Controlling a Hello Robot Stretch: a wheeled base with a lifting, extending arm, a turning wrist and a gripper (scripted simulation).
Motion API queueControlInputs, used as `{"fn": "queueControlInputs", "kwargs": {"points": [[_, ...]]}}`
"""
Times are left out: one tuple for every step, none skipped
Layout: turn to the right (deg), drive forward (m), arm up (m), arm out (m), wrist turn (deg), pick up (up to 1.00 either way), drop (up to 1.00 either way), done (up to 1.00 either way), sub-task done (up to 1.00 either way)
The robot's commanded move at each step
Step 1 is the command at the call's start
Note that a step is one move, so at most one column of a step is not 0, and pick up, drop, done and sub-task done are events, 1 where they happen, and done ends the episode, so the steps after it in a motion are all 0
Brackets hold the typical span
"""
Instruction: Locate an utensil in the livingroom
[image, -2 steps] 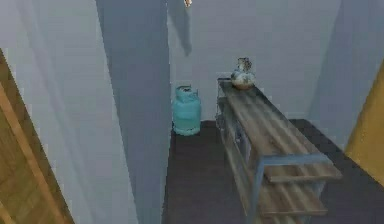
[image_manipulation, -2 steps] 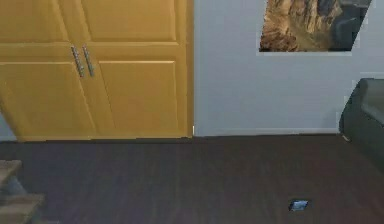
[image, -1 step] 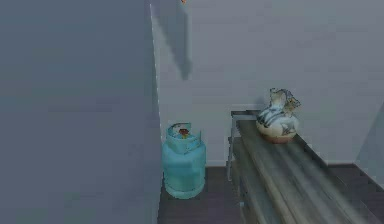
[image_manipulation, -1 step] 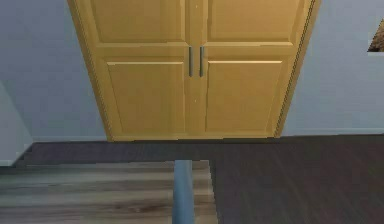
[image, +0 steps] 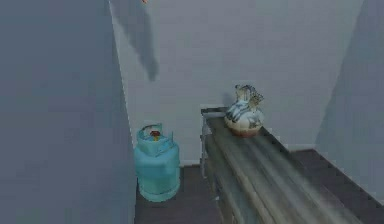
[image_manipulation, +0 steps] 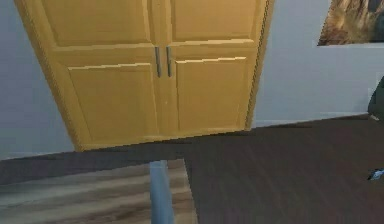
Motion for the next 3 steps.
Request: {"fn": "queueControlInputs", "kwargs": {"points": [[0.0,0.4,0.0,0.0,0.0,0.0,0.0,0.0,0.0],[21.0,0.0,0.0,0.0,0.0,0.0,0.0,0.0,0.0],[0.0,0.0,0.0,0.0,0.0,0.0,0.0,1.0,0.0]]}}
